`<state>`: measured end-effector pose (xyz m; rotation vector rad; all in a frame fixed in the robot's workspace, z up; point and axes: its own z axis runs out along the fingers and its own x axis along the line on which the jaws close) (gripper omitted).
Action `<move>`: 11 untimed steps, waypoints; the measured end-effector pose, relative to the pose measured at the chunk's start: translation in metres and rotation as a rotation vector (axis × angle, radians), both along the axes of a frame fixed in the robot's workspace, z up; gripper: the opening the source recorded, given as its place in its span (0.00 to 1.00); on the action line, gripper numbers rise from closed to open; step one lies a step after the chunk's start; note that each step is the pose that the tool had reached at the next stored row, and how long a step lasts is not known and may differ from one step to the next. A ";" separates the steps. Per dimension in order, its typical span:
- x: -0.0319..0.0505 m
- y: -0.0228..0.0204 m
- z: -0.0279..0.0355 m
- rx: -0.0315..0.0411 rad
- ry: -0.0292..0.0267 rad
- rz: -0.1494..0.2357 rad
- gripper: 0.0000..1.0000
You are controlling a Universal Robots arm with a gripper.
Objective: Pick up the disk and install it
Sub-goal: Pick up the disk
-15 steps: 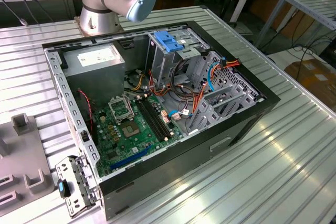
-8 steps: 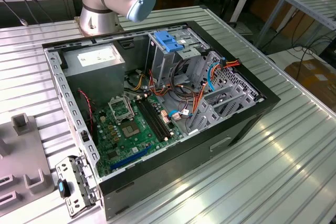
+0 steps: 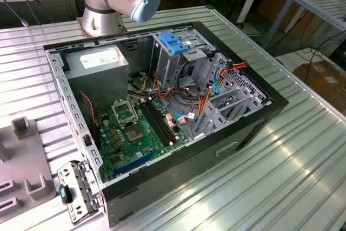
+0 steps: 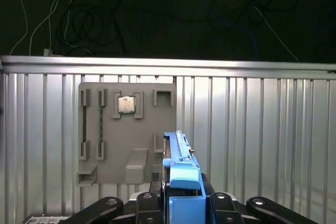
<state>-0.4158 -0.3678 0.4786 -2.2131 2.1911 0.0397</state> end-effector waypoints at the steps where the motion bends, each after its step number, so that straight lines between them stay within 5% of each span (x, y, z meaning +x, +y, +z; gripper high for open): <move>1: 0.0017 0.0000 0.0000 0.0000 0.0000 0.000 0.37; 11: 0.0108 0.0000 0.0000 0.0000 0.0004 0.000 0.37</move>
